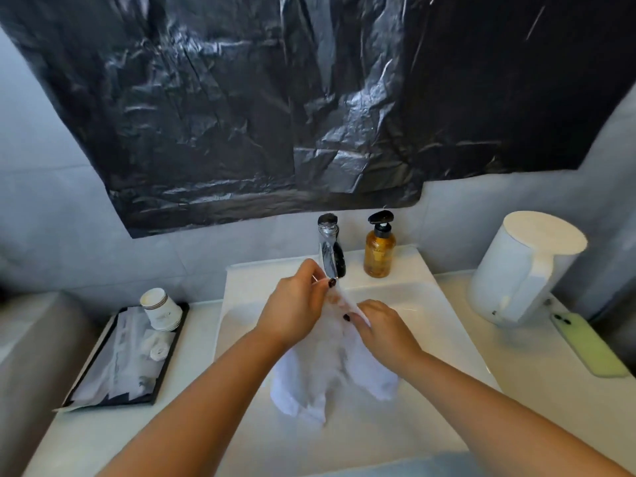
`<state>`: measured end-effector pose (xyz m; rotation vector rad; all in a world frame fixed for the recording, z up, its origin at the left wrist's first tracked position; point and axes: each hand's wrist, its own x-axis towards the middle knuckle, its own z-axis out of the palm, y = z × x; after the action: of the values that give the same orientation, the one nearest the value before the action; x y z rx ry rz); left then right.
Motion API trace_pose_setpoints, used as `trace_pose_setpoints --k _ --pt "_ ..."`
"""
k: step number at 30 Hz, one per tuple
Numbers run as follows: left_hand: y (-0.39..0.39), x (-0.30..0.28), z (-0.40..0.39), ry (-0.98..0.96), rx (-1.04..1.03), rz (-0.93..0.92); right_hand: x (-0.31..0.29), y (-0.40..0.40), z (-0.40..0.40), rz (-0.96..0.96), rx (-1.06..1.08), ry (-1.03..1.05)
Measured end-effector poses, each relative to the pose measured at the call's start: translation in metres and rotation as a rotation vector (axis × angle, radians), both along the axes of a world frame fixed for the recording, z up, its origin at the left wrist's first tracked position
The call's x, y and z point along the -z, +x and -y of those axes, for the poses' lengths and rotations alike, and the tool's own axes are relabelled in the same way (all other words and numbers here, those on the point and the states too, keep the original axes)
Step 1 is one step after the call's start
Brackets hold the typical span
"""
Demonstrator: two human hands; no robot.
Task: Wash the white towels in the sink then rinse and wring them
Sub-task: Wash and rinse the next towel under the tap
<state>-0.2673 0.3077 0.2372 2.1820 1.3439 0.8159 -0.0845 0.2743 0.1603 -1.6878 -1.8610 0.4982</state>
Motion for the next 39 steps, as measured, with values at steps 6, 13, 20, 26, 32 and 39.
trace_pose_setpoints --k 6,13,20,26,32,39 --pt "-0.005 -0.065 -0.010 0.075 0.108 -0.726 -0.095 0.019 -0.013 -0.266 0.039 -0.157" --pt "-0.026 -0.111 -0.024 0.012 0.010 -0.653 -0.216 0.025 -0.008 0.460 -0.098 0.096" --pt "-0.041 -0.162 -0.026 -0.008 -0.040 -0.113 -0.313 0.022 0.006 1.133 -0.087 0.285" --pt "-0.034 -0.207 -0.016 0.004 0.050 -0.072 -0.354 0.022 0.006 1.240 0.068 0.172" --pt "-0.018 -0.251 -0.014 0.192 0.023 -0.488 -0.381 0.039 -0.013 0.734 0.050 0.001" --pt "-0.008 -0.282 -0.026 0.028 0.048 -0.139 -0.387 0.056 -0.027 -0.350 0.060 0.125"
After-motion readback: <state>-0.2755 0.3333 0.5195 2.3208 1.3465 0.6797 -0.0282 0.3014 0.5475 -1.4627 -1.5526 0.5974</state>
